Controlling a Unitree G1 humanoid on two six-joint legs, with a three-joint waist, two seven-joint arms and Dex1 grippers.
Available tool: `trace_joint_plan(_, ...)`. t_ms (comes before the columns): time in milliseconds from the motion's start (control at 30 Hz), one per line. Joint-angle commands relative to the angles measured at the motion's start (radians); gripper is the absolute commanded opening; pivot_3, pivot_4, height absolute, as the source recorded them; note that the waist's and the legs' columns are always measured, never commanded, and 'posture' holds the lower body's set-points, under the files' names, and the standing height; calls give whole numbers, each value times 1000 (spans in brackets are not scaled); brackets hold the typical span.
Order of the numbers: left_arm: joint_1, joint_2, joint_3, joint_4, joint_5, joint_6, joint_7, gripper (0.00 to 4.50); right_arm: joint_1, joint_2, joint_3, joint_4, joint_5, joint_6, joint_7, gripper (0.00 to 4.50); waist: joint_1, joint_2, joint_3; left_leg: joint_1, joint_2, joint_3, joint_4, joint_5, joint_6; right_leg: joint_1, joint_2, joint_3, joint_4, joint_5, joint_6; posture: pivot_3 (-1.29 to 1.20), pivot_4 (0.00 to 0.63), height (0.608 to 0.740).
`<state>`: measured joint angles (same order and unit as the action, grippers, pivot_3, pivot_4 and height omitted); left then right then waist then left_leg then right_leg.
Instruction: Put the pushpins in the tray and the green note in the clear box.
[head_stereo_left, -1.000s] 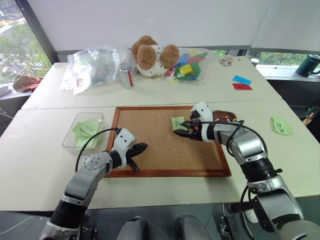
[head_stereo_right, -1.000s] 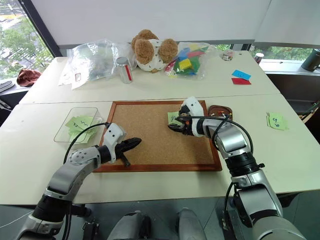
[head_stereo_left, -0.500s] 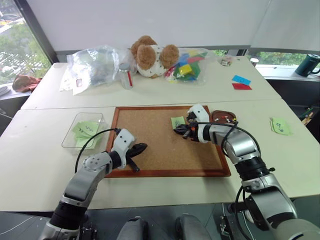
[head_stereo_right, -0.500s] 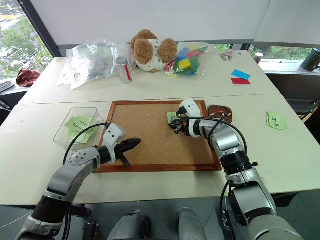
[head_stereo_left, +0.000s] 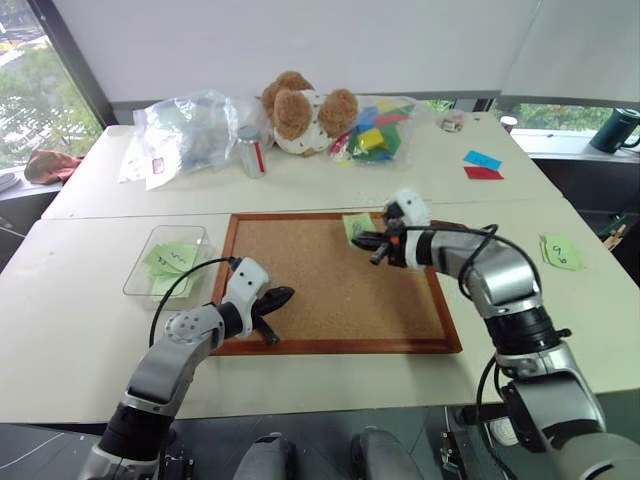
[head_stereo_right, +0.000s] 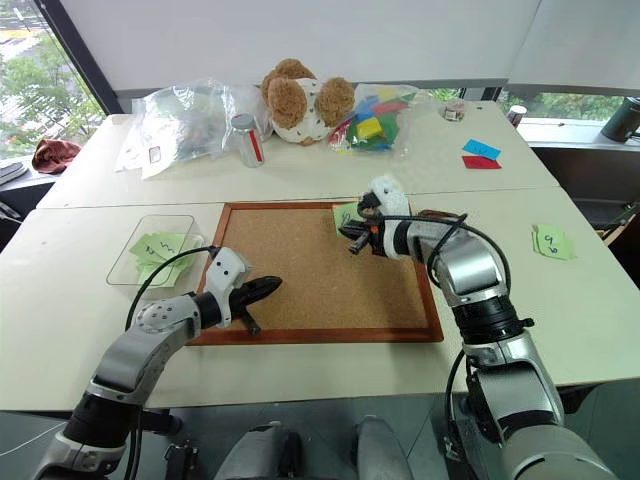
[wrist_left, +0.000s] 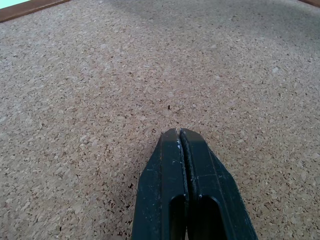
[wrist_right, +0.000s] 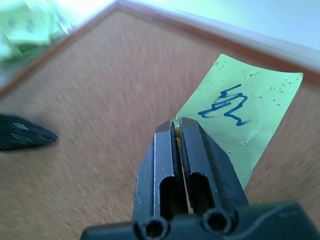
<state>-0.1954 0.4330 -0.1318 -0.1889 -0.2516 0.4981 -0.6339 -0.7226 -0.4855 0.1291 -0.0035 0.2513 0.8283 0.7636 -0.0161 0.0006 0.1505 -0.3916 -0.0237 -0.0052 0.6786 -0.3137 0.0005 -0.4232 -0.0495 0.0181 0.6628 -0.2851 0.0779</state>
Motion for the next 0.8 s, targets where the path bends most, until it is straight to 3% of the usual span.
trace_joint_plan(33,18,-10,12,41,-21,56,3,0,-3,-31,-16,-100,29,25,17,41,1,0,0,0,0,0,0,0,0,0,0,0,0,0,0,0,150,740)
trace_joint_plan(133,-30,-51,97,32,-114,114,20,0,13,-59,-11,-163,45,46,34,41,3,0,0,0,0,0,0,0,0,0,0,0,0,0,0,0,150,740)
trace_joint_plan(200,-98,-75,190,15,-248,216,18,540,30,-84,0,-221,59,59,52,0,6,-1,1,-1,0,0,1,0,0,0,0,0,0,0,0,0,150,740)
trace_joint_plan(367,-222,-130,332,37,-452,391,67,2823,57,-125,40,-299,57,45,76,0,4,-3,2,-3,0,-1,2,0,0,-1,0,-1,0,0,0,0,150,740)
trace_joint_plan(467,-293,-186,419,79,-576,483,129,4463,48,-126,50,-303,54,36,73,0,5,-3,2,-3,0,-1,3,0,0,-1,0,-2,0,0,0,0,150,740)
trace_joint_plan(600,-363,-251,473,134,-688,571,212,4463,40,-119,61,-315,56,30,69,0,5,-4,2,-3,0,-1,3,0,0,-1,0,-2,0,0,0,0,150,740)
trace_joint_plan(800,-401,-330,473,204,-736,624,309,4463,29,-106,74,-357,83,30,82,0,5,-4,2,-3,-1,-1,3,3,-6,-1,1,-1,0,0,0,0,150,740)
